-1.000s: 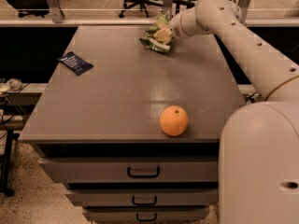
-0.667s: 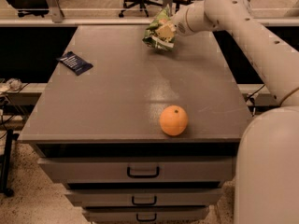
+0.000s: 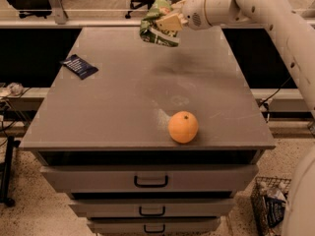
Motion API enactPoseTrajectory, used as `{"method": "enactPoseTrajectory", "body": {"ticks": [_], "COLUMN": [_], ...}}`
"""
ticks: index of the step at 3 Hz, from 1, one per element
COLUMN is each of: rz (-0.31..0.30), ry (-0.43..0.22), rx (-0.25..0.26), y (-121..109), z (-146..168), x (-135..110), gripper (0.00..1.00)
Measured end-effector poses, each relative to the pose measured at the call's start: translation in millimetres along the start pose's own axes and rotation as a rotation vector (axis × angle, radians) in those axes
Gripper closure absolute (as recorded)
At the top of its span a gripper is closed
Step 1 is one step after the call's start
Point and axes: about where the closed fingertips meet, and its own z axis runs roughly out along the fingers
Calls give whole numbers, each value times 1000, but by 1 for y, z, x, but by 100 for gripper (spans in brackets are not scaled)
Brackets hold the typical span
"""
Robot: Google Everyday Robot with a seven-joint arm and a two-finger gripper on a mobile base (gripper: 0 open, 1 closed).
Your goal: Pick green jalapeno chip bag
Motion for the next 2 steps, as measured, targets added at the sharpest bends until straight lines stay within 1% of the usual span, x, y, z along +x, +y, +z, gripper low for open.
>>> {"method": "enactPoseTrajectory", "body": {"ticks": [1, 2], "rz": [40, 46], "ry": [-68, -75], "rx": [-82, -95], "y": [20, 23], "z": [-11, -11], "x": [-24, -26], "gripper": [100, 100]}}
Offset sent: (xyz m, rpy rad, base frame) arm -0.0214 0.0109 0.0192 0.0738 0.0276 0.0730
